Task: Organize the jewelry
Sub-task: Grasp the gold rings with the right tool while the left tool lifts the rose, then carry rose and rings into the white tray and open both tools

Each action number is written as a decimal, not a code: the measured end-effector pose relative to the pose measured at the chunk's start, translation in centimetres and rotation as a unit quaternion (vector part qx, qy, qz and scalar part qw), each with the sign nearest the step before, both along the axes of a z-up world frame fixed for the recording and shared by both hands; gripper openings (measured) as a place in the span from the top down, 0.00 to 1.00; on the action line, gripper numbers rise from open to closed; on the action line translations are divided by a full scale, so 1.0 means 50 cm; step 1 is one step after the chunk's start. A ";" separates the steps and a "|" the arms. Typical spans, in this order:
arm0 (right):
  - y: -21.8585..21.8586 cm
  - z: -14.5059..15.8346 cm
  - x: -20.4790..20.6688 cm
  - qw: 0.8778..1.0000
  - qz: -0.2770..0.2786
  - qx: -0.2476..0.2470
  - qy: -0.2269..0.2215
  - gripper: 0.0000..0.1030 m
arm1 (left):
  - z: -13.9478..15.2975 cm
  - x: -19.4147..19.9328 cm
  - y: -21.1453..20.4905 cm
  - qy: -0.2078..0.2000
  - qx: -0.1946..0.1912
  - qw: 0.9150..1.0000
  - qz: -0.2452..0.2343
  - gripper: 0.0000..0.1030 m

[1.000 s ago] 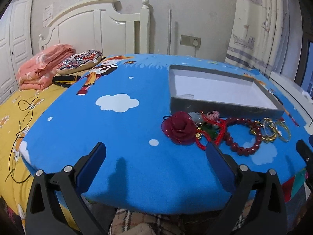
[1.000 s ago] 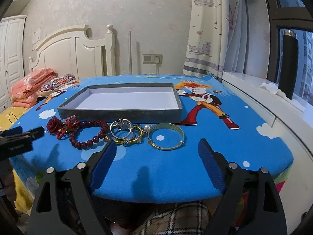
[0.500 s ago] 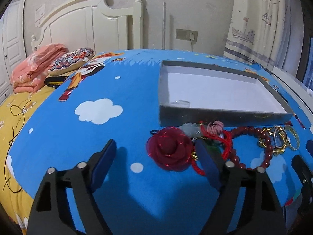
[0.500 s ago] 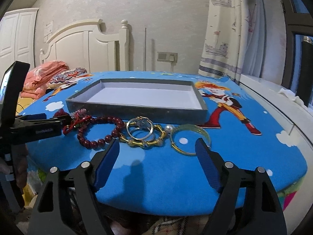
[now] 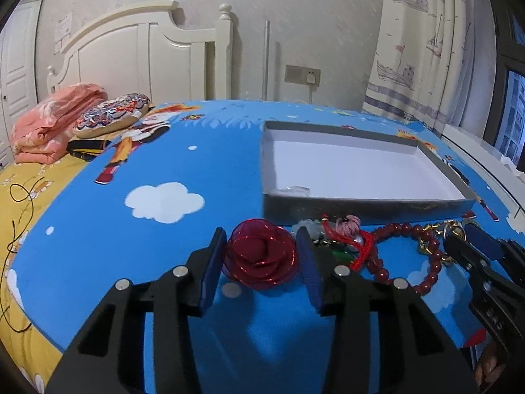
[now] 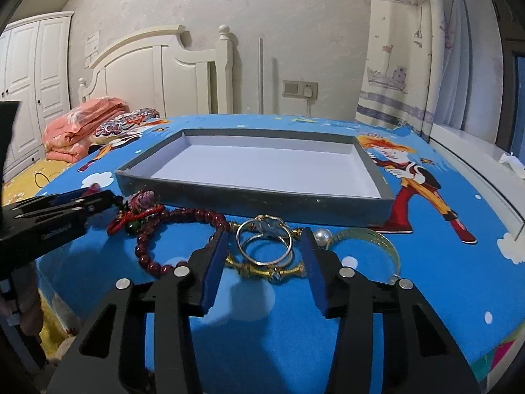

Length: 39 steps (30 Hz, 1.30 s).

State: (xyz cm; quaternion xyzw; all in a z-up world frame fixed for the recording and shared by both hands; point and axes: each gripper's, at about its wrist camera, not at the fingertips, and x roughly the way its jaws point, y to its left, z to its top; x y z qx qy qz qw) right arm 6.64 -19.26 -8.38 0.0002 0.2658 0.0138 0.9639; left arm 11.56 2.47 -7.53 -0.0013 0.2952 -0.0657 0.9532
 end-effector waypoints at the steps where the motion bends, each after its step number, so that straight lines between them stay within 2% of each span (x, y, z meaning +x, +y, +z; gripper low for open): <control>1: 0.001 -0.003 0.008 1.000 -0.001 -0.001 0.008 0.62 | 0.002 -0.006 0.003 -0.002 -0.001 1.000 0.002 0.58; 6: -0.003 -0.011 0.025 1.000 -0.005 0.006 0.019 0.64 | 0.004 -0.019 0.019 -0.004 0.001 1.000 0.013 0.58; 14: 0.000 0.005 -0.004 1.000 -0.002 0.002 -0.010 0.64 | 0.004 -0.034 0.019 -0.005 0.004 1.000 0.012 0.58; 24: 0.005 0.019 -0.008 1.000 0.004 0.000 -0.022 0.64 | 0.017 -0.051 -0.023 -0.018 0.021 1.000 -0.007 0.58; 32: 0.001 0.033 -0.009 0.999 0.002 -0.004 -0.034 0.64 | 0.037 -0.054 -0.069 -0.044 0.043 0.998 -0.015 0.58; 39: -0.011 0.072 0.022 0.999 -0.005 -0.006 -0.050 0.64 | 0.072 -0.017 -0.096 -0.046 0.033 0.998 -0.019 0.58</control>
